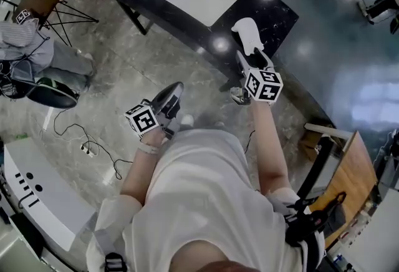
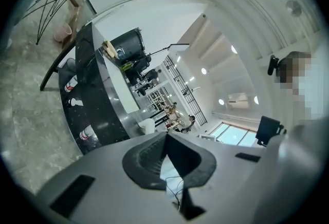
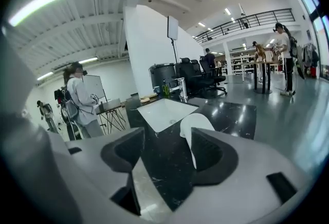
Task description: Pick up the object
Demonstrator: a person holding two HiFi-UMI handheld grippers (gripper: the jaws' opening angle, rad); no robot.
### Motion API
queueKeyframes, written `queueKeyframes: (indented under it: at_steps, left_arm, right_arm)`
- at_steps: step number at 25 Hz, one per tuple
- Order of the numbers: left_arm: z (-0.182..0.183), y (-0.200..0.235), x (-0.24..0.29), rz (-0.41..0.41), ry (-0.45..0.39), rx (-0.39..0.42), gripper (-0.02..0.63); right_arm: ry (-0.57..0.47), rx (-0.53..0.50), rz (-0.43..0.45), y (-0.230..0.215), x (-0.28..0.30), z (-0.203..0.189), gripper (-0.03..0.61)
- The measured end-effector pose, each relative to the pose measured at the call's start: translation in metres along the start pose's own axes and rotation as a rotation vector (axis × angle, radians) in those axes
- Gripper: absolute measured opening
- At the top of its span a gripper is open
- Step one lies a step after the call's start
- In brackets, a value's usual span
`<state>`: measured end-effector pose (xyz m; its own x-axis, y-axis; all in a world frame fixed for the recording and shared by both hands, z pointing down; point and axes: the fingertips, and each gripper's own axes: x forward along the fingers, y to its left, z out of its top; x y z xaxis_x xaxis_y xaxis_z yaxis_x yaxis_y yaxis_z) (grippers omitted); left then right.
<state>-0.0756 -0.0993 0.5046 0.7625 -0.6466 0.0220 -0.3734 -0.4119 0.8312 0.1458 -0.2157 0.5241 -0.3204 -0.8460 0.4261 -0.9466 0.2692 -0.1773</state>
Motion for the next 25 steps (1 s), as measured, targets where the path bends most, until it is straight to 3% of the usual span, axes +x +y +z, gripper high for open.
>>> queueKeyframes:
  at_steps: [7,15,25]
  left_arm:
    - [0.004,-0.004,-0.004,0.024,-0.049,-0.007,0.005]
    - [0.009,0.006,-0.023,0.114,-0.086,-0.011,0.005]
    - [0.011,0.020,-0.033,0.156,-0.105,-0.023,0.005]
  right_arm:
    - [0.107,-0.106,-0.051,-0.037,0.038,-0.006,0.313]
    - [0.208,-0.184,-0.079,-0.064,0.081,-0.016,0.387]
    - [0.285,-0.218,-0.128,-0.083,0.094,-0.040,0.393]
